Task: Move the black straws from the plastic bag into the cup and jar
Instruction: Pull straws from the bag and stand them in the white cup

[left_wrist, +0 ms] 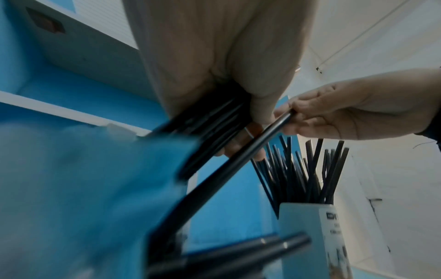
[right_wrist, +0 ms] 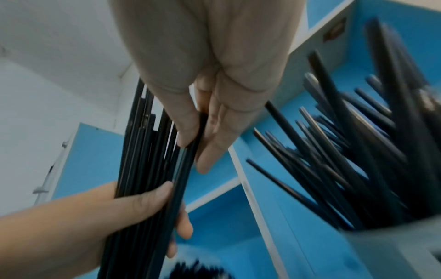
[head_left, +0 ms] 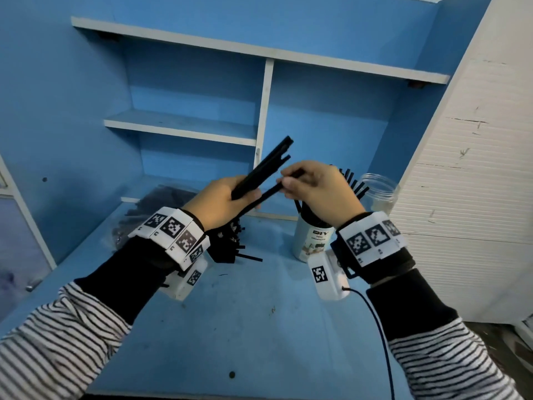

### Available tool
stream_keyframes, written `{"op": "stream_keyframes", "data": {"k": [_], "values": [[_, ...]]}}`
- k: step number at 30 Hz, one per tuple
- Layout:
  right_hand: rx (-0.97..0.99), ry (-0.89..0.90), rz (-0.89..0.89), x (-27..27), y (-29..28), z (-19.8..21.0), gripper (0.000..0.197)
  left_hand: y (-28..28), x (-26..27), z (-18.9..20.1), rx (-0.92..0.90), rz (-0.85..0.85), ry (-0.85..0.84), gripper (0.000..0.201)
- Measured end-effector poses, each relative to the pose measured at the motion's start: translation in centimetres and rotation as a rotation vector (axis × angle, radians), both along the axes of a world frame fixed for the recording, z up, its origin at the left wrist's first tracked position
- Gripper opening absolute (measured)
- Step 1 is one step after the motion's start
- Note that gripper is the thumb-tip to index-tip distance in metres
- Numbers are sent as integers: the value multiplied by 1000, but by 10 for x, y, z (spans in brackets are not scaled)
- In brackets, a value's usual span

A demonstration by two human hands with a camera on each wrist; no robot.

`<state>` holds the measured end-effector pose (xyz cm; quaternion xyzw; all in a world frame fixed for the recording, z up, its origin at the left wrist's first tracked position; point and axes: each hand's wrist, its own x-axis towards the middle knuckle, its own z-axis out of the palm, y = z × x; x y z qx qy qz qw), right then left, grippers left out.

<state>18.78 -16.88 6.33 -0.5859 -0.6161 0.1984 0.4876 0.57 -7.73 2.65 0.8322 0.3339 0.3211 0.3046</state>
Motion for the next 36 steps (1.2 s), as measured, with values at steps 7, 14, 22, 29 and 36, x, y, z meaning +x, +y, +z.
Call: {"op": "stream_keyframes", "data": {"k": [7, 14, 22, 29, 36], "values": [[186, 63, 22, -7, -5, 47, 32, -15, 25, 27, -118, -198, -204, 23], [221, 125, 150, -19, -32, 66, 38, -35, 46, 11, -232, -281, -393, 20], [196, -312, 28, -15, -25, 13, 28, -58, 63, -34, -412, -217, -242, 24], [276, -343, -15, -12, -19, -23, 27, -52, 64, -49, -475, -157, -47, 30], [207, -408, 9, -14, -19, -32, 31, -48, 61, -61, -467, -140, 97, 20]]}}
